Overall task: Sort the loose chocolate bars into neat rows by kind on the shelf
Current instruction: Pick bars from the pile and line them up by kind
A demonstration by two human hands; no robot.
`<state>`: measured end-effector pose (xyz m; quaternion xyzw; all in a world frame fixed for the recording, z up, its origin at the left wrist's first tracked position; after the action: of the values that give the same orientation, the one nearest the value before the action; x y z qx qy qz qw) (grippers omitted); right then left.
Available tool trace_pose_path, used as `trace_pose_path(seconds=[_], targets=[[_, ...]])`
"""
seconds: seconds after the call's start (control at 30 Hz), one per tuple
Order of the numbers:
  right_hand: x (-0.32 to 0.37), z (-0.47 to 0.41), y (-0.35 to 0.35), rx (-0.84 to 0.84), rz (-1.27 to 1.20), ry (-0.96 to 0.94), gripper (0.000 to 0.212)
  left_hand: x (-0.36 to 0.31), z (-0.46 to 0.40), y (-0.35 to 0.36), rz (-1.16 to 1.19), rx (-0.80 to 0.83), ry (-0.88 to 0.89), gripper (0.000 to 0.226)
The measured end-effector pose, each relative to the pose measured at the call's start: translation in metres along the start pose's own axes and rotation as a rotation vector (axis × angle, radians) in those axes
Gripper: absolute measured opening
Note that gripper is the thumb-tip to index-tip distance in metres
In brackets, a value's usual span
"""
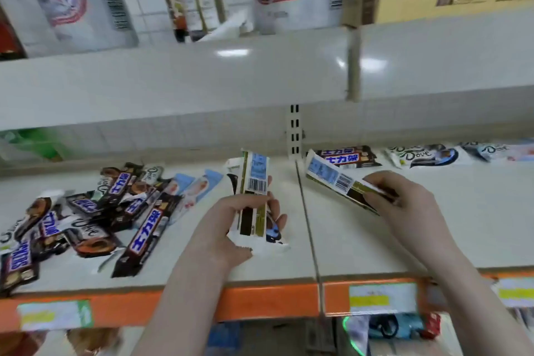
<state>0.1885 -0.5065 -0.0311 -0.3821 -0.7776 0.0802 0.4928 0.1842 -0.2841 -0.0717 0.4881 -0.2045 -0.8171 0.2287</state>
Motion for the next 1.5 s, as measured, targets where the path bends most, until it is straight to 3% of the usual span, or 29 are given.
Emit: trace_pose_path(seconds=[0.2, 0.33, 0.43, 0.63, 0.77, 0.93, 1.1, 1.27, 1.5], targets=[[-0.073, -0.032, -0.108, -0.131, -0.017, -0.216, 0.013, 0.086, -0.021, 0.102, -0.027, -0.106, -0.087, 0.015], [-0.094, -0.032, -0.143, -0.118, 0.016, -0.417, 0.017, 0.125, -0.025, 0.141, -0.02, -0.171, -0.166, 0.036], [-0.1, -0.029, -0.16, -0.16, -0.002, -0.512, 0.022, 0.135, -0.025, 0.161, -0.179, -0.164, -0.116, 0.041], [-0.097, -0.009, -0.173, -0.23, -0.023, -0.635, 0.019, 0.148, -0.023, 0.168, -0.33, -0.177, -0.082, 0.023], [-0.102, -0.007, -0.164, -0.154, -0.041, -0.595, 0.022, 0.142, -0.024, 0.166, -0.321, -0.195, -0.025, 0.015], [-0.115, -0.015, -0.143, 0.061, -0.055, -0.388, 0.023, 0.134, -0.023, 0.16, -0.317, -0.207, 0.022, 0.014], [-0.128, -0.015, -0.126, 0.21, -0.052, -0.225, 0.055, 0.139, -0.027, 0.152, -0.306, -0.213, -0.005, 0.012], [-0.127, -0.016, -0.126, 0.276, -0.145, -0.201, 0.051, 0.152, -0.028, 0.149, -0.255, -0.203, -0.064, 0.012], [-0.142, -0.039, -0.137, 0.303, -0.11, -0.199, 0.05, 0.154, -0.032, 0.176, -0.258, -0.193, 0.063, 0.012]])
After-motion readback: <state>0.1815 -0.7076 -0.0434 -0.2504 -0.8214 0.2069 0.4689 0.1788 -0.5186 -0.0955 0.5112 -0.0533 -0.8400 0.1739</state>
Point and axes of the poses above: each hand's wrist, its own z-axis away from the middle knuckle, its own y-axis out of the palm, x = y × z, the point moved 9 cm from there along -z, towards the middle knuckle, and after that the axes turned 12 degrees about -x, right-handed, at the moved point
